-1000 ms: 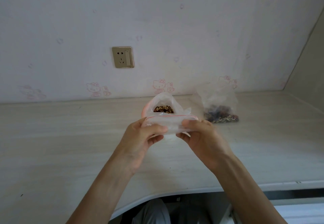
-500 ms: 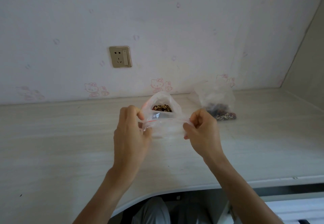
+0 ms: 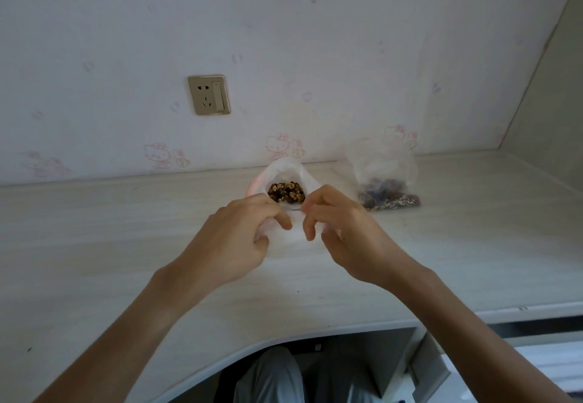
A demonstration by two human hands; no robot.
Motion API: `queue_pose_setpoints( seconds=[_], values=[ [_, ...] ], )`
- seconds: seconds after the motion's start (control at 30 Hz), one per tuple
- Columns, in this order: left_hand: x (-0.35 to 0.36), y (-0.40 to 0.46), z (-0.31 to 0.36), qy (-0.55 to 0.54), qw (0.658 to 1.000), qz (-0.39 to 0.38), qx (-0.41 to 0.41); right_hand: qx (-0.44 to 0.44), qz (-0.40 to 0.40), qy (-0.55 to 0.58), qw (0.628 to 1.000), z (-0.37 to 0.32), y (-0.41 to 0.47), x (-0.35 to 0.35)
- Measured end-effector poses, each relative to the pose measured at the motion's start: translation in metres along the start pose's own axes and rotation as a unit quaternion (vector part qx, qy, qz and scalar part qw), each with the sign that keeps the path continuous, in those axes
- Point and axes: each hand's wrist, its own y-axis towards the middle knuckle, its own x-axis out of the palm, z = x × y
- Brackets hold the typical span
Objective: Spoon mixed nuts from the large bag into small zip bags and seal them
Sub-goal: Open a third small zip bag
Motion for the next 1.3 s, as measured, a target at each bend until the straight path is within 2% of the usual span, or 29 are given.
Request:
queue_pose_setpoints(
  seconds=[0.1, 0.17, 0.27, 0.37, 0.43, 0.53, 0.73, 0.93, 1.03, 1.1, 1.2, 1.3],
  values=[
    [-0.006, 0.004, 0.005, -0.005, 0.997, -0.077, -0.029, 0.044, -0.057, -0.012, 0.997, 0.0, 0.008, -0.004],
    [-0.01, 0.008, 0.007, 0.019, 0.989, -0.142, -0.041, 0.098, -0.125, -0.047, 0.986, -0.002, 0.015, -0.004],
    [-0.011, 0.018, 0.009, 0.061, 0.969, -0.233, -0.055, 0.154, -0.226, -0.084, 0.958, -0.003, 0.025, -0.003],
    [-0.006, 0.029, 0.007, 0.109, 0.943, -0.311, -0.054, 0.172, -0.337, -0.099, 0.92, -0.001, 0.031, 0.002],
    [0.0, 0.034, 0.002, 0.113, 0.93, -0.344, -0.059, 0.171, -0.375, -0.11, 0.904, 0.005, 0.034, 0.008],
    [0.01, 0.036, -0.011, 0.088, 0.926, -0.358, -0.081, 0.161, -0.386, -0.119, 0.901, 0.016, 0.035, 0.018],
    [0.035, 0.03, -0.045, 0.007, 0.947, -0.31, -0.083, 0.15, -0.314, -0.097, 0.932, 0.049, 0.015, 0.029],
    [0.056, 0.013, -0.075, -0.094, 0.975, -0.195, -0.044, 0.138, -0.211, -0.036, 0.967, 0.07, -0.009, 0.04],
    [0.065, 0.006, -0.081, -0.159, 0.977, -0.136, -0.04, 0.139, -0.186, 0.005, 0.973, 0.072, -0.013, 0.042],
    [0.068, 0.002, -0.081, -0.247, 0.963, -0.094, -0.061, 0.146, -0.161, 0.089, 0.972, 0.071, -0.015, 0.041],
    [0.068, 0.0, -0.078, -0.358, 0.926, -0.022, -0.116, 0.215, -0.05, 0.29, 0.931, 0.068, -0.013, 0.037],
    [0.069, -0.001, -0.077, -0.377, 0.913, 0.036, -0.15, 0.327, 0.104, 0.411, 0.845, 0.073, -0.009, 0.038]
  ],
)
